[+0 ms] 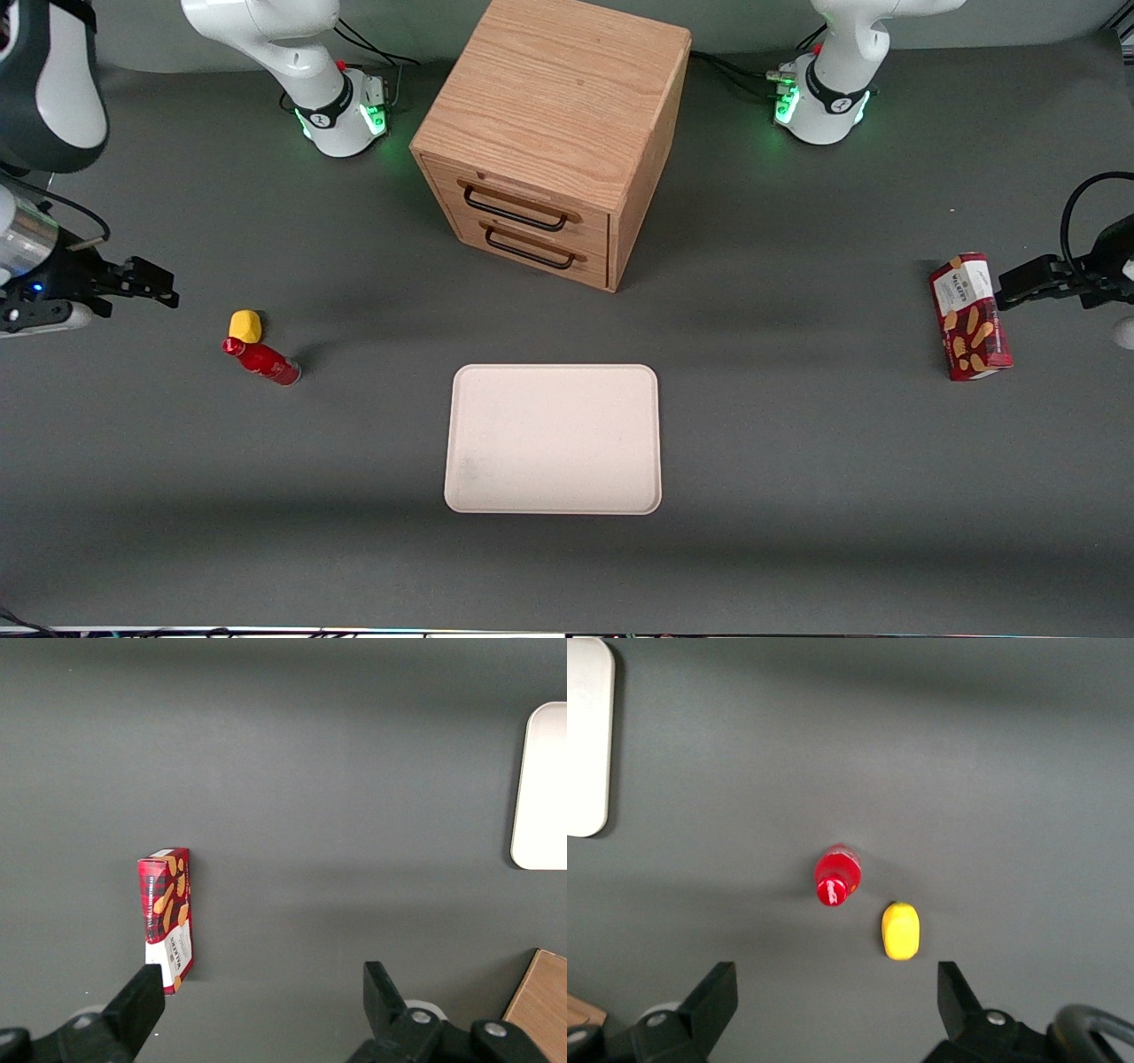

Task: Place coke bottle on tray
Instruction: 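Lower the open right gripper around the bottle's body and close it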

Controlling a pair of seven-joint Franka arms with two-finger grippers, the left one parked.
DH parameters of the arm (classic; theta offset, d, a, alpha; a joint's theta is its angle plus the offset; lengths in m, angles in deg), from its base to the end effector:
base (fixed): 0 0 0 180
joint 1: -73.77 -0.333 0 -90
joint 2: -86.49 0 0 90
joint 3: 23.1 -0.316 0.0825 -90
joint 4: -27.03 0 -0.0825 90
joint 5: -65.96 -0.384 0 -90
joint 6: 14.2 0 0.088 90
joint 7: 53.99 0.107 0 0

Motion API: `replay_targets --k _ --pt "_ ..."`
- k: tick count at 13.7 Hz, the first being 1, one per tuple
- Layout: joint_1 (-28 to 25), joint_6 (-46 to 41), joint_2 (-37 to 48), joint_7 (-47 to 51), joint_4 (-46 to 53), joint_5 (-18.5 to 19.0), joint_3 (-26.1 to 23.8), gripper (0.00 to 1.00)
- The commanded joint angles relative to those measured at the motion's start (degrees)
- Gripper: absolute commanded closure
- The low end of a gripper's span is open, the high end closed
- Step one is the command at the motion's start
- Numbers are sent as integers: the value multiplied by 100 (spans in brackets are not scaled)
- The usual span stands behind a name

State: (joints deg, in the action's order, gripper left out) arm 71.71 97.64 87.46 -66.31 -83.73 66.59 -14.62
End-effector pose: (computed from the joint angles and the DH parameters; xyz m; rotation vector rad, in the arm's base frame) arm 0.5546 -0.0635 0.4941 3.1232 0.1670 0.0530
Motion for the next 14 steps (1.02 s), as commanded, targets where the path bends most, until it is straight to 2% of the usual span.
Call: replay_targets --k 1,14 --pt "-13 705 0 -50 -594 61 -5 1" --pt "-13 2720 -862 -33 -1501 -98 -23 1"
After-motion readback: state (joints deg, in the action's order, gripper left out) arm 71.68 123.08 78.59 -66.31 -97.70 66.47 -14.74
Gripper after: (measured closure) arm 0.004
